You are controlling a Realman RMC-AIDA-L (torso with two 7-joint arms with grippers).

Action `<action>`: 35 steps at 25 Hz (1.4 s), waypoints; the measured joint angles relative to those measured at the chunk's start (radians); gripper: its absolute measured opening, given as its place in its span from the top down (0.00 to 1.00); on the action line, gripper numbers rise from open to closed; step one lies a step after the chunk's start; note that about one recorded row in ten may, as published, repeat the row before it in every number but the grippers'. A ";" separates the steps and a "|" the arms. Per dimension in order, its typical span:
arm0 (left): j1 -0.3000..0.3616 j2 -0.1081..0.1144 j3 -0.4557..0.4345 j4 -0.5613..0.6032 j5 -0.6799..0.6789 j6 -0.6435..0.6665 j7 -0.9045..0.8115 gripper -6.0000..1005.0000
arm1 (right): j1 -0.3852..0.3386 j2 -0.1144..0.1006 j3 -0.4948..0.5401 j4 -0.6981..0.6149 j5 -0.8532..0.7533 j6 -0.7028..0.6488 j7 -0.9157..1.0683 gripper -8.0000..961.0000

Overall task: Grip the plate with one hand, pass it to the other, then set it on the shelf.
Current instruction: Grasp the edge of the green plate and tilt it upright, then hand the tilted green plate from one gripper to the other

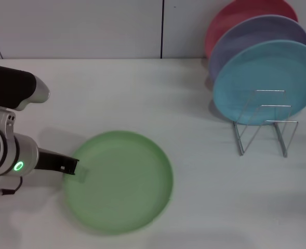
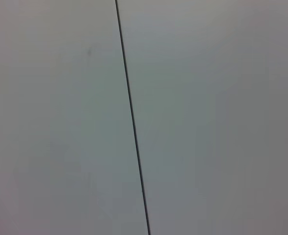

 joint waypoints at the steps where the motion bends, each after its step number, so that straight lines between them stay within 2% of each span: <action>1: -0.001 0.000 0.000 -0.002 0.005 0.000 -0.001 0.85 | 0.000 0.000 -0.002 -0.001 0.000 0.000 0.000 0.14; 7: -0.001 -0.001 0.006 -0.021 0.007 0.004 0.005 0.92 | 0.001 0.000 -0.025 -0.014 -0.014 -0.034 0.025 0.14; 10: 0.015 0.000 0.004 -0.073 0.004 0.011 0.009 0.95 | -0.010 0.000 -0.084 -0.112 -0.098 -0.038 0.181 0.14; 12: 0.025 0.001 0.001 -0.111 0.003 0.014 0.010 0.95 | -0.028 0.001 -0.147 -0.275 -0.220 0.015 0.384 0.14; 13: 0.032 0.002 -0.001 -0.142 0.004 0.017 0.010 0.95 | -0.044 0.007 -0.226 -0.499 -0.350 0.090 0.575 0.14; 14: 0.032 0.002 -0.001 -0.142 0.004 0.017 0.010 0.95 | -0.044 0.007 -0.226 -0.499 -0.350 0.090 0.575 0.14; 17: 0.031 0.003 -0.002 -0.167 0.006 0.031 0.011 0.95 | -0.049 0.007 -0.344 -0.805 -0.515 0.208 0.844 0.14; 19: 0.032 0.004 -0.002 -0.180 0.007 0.041 0.016 0.95 | -0.036 0.001 -0.388 -0.997 -0.666 0.267 1.084 0.14; 23: 0.028 0.002 -0.006 -0.203 0.002 0.056 0.028 0.95 | 0.042 -0.014 -0.399 -1.256 -1.031 0.277 1.534 0.14; 28: 0.017 0.002 -0.022 -0.221 0.000 0.064 0.031 0.96 | 0.172 -0.043 -0.398 -1.465 -1.430 0.117 1.986 0.15; 31: 0.014 0.003 -0.045 -0.231 0.001 0.084 0.045 0.96 | 0.252 -0.065 -0.393 -1.550 -1.572 -0.034 2.162 0.15; 35: 0.007 0.003 -0.091 -0.234 -0.004 0.108 0.076 0.96 | 0.360 -0.100 -0.377 -1.542 -1.645 -0.204 2.254 0.15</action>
